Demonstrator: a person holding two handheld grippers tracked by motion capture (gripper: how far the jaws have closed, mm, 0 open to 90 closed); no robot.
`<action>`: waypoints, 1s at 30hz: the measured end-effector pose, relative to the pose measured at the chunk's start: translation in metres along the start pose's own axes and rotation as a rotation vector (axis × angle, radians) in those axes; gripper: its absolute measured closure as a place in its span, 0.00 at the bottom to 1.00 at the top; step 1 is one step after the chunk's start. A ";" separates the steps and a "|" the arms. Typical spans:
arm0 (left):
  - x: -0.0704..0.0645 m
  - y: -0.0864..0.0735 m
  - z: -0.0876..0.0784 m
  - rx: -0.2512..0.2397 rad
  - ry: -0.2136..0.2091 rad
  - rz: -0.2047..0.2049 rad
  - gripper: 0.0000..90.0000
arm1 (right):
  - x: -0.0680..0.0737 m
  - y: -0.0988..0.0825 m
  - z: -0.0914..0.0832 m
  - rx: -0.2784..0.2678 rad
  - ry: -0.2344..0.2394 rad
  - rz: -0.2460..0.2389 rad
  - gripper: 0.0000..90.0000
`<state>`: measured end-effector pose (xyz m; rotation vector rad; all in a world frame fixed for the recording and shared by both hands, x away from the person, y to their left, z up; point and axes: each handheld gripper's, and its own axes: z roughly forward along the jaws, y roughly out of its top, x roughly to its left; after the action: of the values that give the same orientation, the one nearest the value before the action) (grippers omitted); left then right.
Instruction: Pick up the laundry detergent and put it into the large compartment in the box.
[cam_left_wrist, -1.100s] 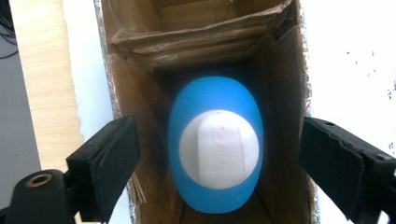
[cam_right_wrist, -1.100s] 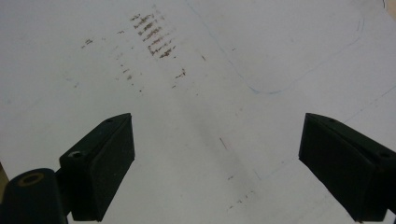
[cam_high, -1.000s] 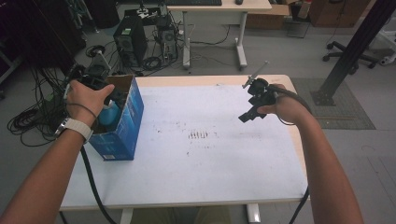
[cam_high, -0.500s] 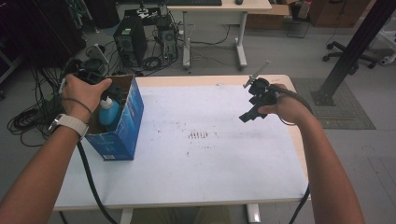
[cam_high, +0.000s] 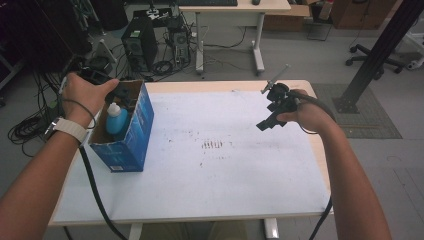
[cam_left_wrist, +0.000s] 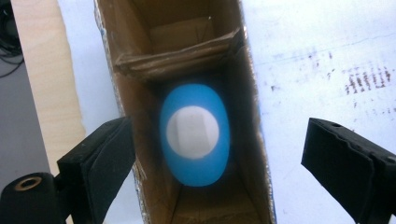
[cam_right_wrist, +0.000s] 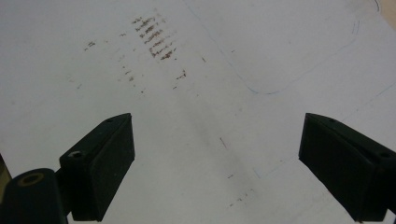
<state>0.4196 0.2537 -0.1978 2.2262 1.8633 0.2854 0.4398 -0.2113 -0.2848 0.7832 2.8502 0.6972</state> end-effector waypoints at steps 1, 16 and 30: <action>-0.001 0.000 -0.001 -0.005 -0.003 0.002 0.11 | 0.000 0.000 0.000 0.000 0.001 0.001 0.12; -0.015 0.007 -0.023 -0.029 -0.031 0.042 0.11 | 0.000 0.000 -0.002 -0.001 -0.001 0.002 0.12; -0.019 0.009 -0.035 -0.039 -0.056 0.067 0.12 | 0.001 -0.001 -0.005 -0.004 -0.005 0.006 0.12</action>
<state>0.4148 0.2354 -0.1622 2.2505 1.7425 0.2660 0.4377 -0.2140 -0.2811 0.7926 2.8422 0.6997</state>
